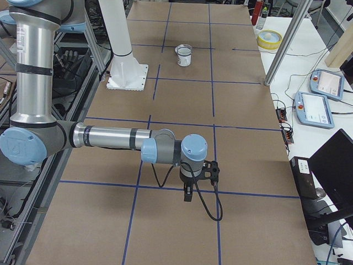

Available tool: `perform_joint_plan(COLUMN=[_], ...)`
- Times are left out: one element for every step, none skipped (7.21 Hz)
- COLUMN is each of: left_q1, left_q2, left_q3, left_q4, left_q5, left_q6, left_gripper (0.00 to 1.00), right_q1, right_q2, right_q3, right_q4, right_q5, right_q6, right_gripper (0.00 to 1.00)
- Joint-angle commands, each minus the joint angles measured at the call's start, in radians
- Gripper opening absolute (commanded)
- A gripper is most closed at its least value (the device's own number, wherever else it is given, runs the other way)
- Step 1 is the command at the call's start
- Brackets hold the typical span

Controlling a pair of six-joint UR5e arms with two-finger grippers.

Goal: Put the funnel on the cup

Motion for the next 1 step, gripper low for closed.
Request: perform_joint_plan(left_q1=[-0.001], left_q2=[0.002], left_q3=[-0.001], left_q4=[0.001], left_q5=[0.000], left_q6=[0.000], left_gripper=[1.00], right_q1=[0.000], right_q2=[0.000], right_q3=[0.000], right_q4=[0.000], right_q5=[0.000], right_q6=[0.000], right_gripper=[1.00])
